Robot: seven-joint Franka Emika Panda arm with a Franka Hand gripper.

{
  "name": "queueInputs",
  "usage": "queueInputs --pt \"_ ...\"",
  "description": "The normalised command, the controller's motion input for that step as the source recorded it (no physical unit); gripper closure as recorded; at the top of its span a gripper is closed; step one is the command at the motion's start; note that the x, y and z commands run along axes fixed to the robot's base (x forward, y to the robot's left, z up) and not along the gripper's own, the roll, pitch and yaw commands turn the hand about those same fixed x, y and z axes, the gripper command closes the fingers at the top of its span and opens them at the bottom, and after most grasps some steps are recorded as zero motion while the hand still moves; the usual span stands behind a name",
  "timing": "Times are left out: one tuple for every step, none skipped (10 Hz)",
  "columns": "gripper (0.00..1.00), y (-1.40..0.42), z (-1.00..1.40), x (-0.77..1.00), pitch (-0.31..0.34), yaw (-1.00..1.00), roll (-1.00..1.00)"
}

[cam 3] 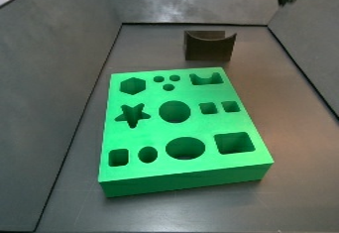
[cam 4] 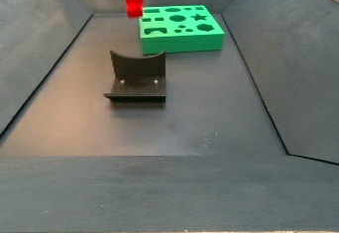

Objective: Pick up the double-square object. Move up. Place the double-square object on the fixture. Regrasp the double-square object. Move to above the board. Insert the double-square object.
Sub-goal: Move to above the board.

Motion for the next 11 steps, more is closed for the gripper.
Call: queueInputs --pt "1.00 -0.01 1.00 -0.04 -0.009 -0.03 -0.05" --pt "1.00 -0.01 0.90 -0.05 0.004 -0.03 -0.05" --pt "1.00 -0.01 0.73 -0.05 0.016 -0.03 -0.05" --pt "1.00 0.00 0.55 -0.04 0.027 -0.02 -0.06" --pt "1.00 0.00 0.32 -0.04 0.048 -0.02 -0.07" --pt "1.00 -1.00 0.29 -0.54 -0.083 -0.16 -1.00" --pt "1.00 -1.00 0.26 -0.53 -0.088 -0.15 -1.00" --pt "1.00 -1.00 0.28 -0.56 -0.097 -0.16 -1.00" --pt "1.00 -1.00 0.27 -0.60 -0.101 -0.17 -1.00" --pt "1.00 -1.00 0.28 -0.61 -0.102 -0.17 -1.00" --pt "1.00 -1.00 0.28 -0.64 -0.099 -0.18 -1.00"
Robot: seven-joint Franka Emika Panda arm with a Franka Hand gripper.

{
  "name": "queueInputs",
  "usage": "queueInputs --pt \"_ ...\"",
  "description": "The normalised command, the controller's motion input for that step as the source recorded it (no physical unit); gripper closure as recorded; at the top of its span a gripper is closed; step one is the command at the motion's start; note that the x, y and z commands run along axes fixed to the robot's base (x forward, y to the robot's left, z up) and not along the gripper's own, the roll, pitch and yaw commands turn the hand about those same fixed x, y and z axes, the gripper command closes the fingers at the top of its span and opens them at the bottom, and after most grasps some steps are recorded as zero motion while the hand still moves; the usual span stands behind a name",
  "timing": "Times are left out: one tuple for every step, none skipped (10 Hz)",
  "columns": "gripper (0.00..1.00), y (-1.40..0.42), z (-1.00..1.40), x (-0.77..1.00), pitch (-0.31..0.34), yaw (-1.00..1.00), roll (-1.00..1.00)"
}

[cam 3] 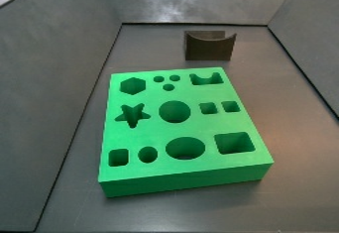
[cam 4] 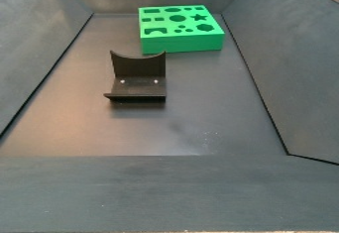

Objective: Pick up the double-square object. Move up. Place the double-square object on the fixture. Regrasp the double-square object. Move to above the board. Insert the double-square object.
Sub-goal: Move to above the board.

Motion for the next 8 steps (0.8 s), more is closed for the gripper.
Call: queueInputs --pt "1.00 -1.00 0.28 -0.65 -0.094 -0.19 -1.00" --pt "1.00 -1.00 0.30 -0.72 -0.091 -0.19 -1.00" --pt "1.00 -0.85 0.25 -0.65 -0.089 -0.19 -1.00" --pt "1.00 -0.51 0.16 -0.46 -0.092 -0.19 -1.00" --pt "1.00 -0.20 0.07 -0.25 -0.084 -0.19 -1.00" --pt "1.00 -0.07 0.03 -0.15 -0.083 -0.18 -1.00" --pt "1.00 -0.02 0.02 -0.11 -0.086 -0.17 -1.00" --pt "1.00 0.02 0.01 -0.10 -0.081 -0.11 -0.72"
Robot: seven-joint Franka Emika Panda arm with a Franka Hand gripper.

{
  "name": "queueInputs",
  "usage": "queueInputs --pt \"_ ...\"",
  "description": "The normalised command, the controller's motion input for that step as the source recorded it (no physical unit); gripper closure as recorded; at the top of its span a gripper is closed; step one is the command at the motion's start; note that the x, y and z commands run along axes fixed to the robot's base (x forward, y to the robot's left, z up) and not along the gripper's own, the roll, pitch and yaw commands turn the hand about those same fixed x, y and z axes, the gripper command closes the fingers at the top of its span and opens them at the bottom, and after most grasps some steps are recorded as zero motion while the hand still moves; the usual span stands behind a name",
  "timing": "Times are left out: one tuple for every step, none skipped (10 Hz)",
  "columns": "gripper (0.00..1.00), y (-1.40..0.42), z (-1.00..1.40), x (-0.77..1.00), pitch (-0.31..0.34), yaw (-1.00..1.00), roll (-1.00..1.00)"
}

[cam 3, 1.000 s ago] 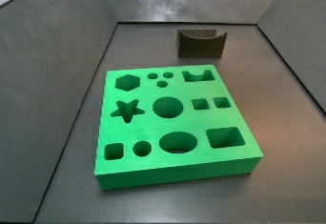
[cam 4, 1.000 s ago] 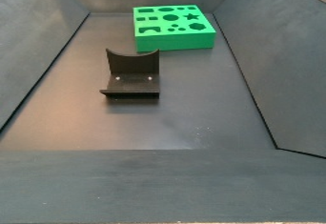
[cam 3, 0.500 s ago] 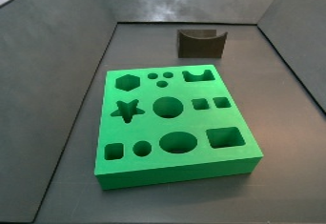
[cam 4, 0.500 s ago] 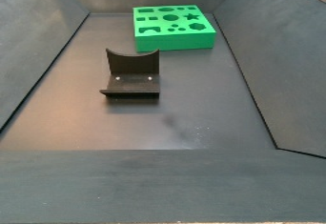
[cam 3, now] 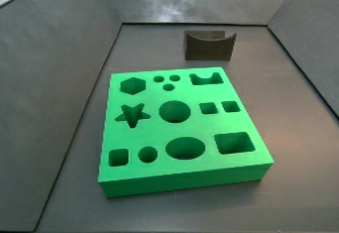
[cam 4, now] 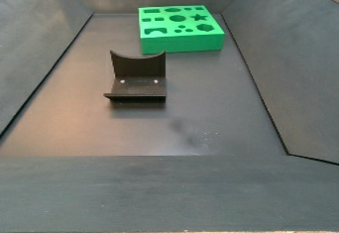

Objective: Pick up the double-square object. Move up. Place the double-square object on the fixture. Regrasp the double-square object. Move to above the board. Insert the double-square object.
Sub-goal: Move to above the board, then insert the double-square object.

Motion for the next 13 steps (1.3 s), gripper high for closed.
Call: queueInputs --pt "1.00 0.03 0.00 -0.09 -0.080 -0.06 -0.50" --pt "1.00 0.02 0.01 -0.07 -0.068 -0.02 -0.29" --pt "1.00 0.02 0.00 -0.06 -0.060 -0.02 -0.23" --pt "1.00 0.00 0.00 0.00 0.010 0.00 0.00" --pt "1.00 -0.01 -0.03 0.00 0.000 0.00 0.00" --pt "1.00 -0.18 -0.17 0.16 -0.020 0.00 0.00" --pt "1.00 -0.25 -0.26 0.32 -0.073 0.00 0.00" --pt "1.00 -0.34 -0.35 0.46 -0.076 -0.01 0.00" --pt "1.00 -0.38 -0.42 0.59 -0.039 -0.04 0.00" --pt "1.00 -0.38 -0.45 0.67 -0.023 -0.06 0.00" --pt "1.00 -0.36 -0.46 0.71 -0.024 -0.09 0.00" --pt "1.00 -0.47 -0.46 0.64 0.000 -0.23 0.15" --pt "1.00 -0.42 -0.49 0.61 0.000 -0.25 0.21"
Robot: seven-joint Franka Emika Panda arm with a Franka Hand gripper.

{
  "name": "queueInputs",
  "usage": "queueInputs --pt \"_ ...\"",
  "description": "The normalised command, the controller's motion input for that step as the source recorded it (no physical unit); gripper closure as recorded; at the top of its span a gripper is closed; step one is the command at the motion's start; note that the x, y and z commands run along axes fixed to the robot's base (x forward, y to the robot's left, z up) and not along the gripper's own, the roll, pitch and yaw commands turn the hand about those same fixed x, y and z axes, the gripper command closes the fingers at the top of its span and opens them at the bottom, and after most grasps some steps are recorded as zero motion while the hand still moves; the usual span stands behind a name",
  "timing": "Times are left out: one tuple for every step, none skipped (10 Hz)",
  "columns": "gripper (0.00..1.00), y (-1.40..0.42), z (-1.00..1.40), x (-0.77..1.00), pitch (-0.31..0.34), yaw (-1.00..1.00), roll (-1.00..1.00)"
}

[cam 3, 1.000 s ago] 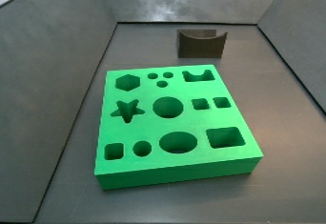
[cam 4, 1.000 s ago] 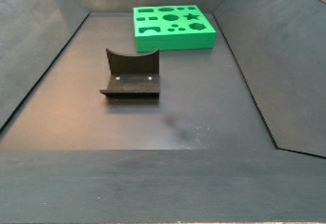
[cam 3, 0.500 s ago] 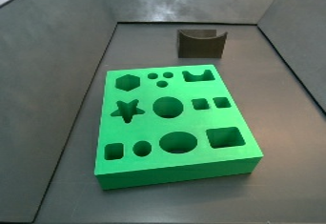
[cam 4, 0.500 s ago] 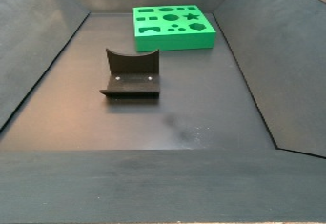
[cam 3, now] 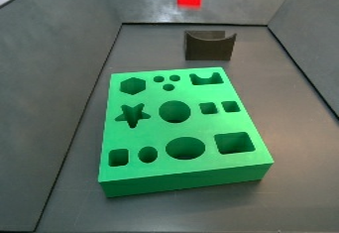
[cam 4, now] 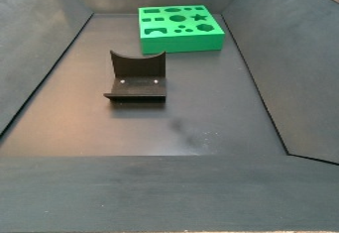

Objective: Pick up the double-square object. Move up. Place the double-square object on the fixture. Regrasp the double-square object. Move to above the board. Insert the double-square object.
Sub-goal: Insert the double-square object.

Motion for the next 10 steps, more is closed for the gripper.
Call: queueInputs --pt "1.00 -0.40 -0.49 0.53 0.000 -0.38 0.21" --pt "1.00 -0.27 -0.52 0.35 -0.043 -0.66 0.18" --pt "1.00 -0.07 -0.41 0.14 -0.096 -0.90 0.06" --pt "1.00 0.00 -0.33 0.03 -0.100 -1.00 0.00" --pt "1.00 0.00 -0.32 0.00 -0.084 -1.00 0.00" --pt "1.00 0.00 -0.32 0.00 -0.081 -1.00 0.00" --pt "1.00 0.00 -0.31 0.00 -0.086 -1.00 0.00" --pt "1.00 0.00 -0.31 0.01 -0.066 -1.00 0.00" --pt "1.00 0.00 -0.31 0.01 -0.080 -1.00 0.00" --pt "1.00 0.00 -0.31 0.01 -0.100 -1.00 0.00"
